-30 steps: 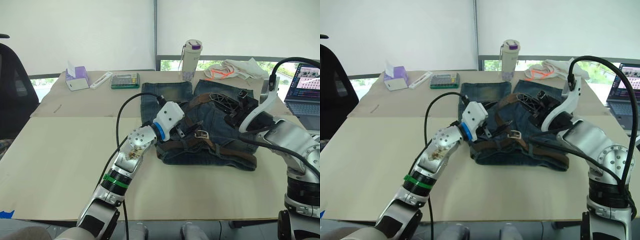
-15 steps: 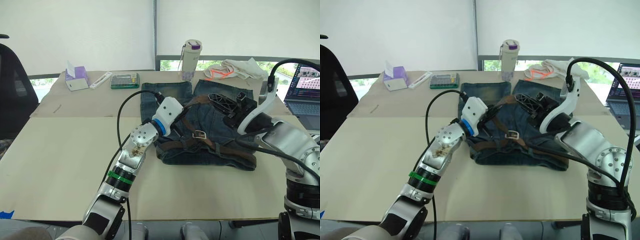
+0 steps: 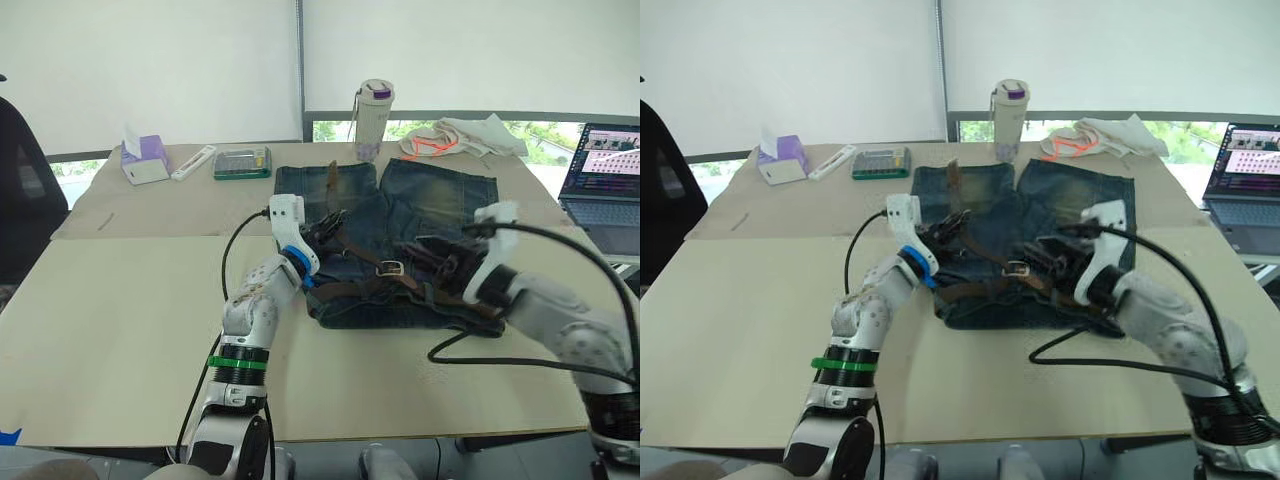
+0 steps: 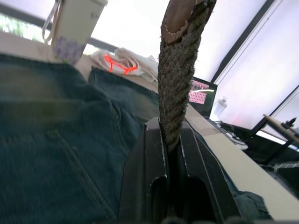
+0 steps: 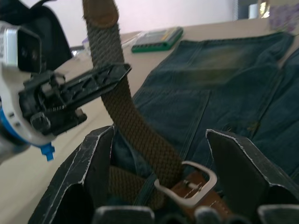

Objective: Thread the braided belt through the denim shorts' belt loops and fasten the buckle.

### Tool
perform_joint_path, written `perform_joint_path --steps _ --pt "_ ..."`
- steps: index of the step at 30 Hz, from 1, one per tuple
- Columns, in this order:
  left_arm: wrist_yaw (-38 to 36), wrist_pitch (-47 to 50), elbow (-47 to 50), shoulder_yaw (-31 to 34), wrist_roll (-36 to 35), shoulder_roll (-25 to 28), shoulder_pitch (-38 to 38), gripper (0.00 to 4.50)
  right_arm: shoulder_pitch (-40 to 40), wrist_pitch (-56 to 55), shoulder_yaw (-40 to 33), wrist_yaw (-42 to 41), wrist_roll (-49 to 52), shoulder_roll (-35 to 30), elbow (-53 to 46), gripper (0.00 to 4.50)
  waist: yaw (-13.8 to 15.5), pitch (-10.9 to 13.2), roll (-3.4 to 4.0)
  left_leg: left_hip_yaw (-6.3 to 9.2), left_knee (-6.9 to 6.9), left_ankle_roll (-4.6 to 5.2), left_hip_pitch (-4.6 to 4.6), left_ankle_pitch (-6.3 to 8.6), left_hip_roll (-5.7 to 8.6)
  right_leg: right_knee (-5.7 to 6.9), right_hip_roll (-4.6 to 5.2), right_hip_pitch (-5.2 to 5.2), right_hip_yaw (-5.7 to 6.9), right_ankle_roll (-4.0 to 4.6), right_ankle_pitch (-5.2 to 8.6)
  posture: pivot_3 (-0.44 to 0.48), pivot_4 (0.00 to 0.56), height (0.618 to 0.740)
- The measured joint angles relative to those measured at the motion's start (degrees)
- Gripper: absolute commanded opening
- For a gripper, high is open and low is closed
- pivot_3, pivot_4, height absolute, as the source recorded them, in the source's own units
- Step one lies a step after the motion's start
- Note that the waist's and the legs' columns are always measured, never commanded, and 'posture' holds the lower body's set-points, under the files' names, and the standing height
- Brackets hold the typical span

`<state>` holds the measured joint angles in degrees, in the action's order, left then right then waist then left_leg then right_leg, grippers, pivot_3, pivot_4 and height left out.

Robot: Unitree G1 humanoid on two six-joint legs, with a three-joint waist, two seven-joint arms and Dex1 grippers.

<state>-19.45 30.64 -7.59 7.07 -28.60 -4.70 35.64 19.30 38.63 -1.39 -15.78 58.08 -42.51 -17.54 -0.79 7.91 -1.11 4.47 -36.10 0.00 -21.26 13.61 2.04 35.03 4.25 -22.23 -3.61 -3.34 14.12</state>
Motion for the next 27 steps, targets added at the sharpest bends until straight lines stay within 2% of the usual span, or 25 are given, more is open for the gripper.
perform_joint_path --steps 5,12,27 --pt "2.6 5.1 0.1 4.1 -5.3 -0.4 -2.2 0.00 -0.2 -4.2 4.9 -8.0 -11.7 3.1 4.1 3.49 0.1 0.0 -0.04 0.03 0.00 -0.01 0.07 0.00 0.01 0.01 0.02 0.01 0.00 0.02 -0.01 0.000 0.150 0.740" --pt "4.8 7.1 0.4 6.5 -8.3 0.4 -3.0 0.00 -4.8 -4.7 7.8 -15.4 -19.8 5.1 5.9 3.49 0.3 0.0 -0.05 0.05 -0.02 -0.02 0.08 0.00 0.08 0.00 0.10 0.03 -0.01 0.03 -0.02 0.000 0.150 0.740" --pt "1.2 9.8 2.4 5.4 -10.3 7.3 -5.8 0.00 -4.1 -3.4 7.6 -16.0 -32.1 6.0 10.6 3.49 0.0 -0.2 -0.23 0.06 0.00 -0.06 0.22 -0.01 0.03 0.06 0.06 0.10 -0.02 0.07 -0.05 0.000 0.150 0.740"
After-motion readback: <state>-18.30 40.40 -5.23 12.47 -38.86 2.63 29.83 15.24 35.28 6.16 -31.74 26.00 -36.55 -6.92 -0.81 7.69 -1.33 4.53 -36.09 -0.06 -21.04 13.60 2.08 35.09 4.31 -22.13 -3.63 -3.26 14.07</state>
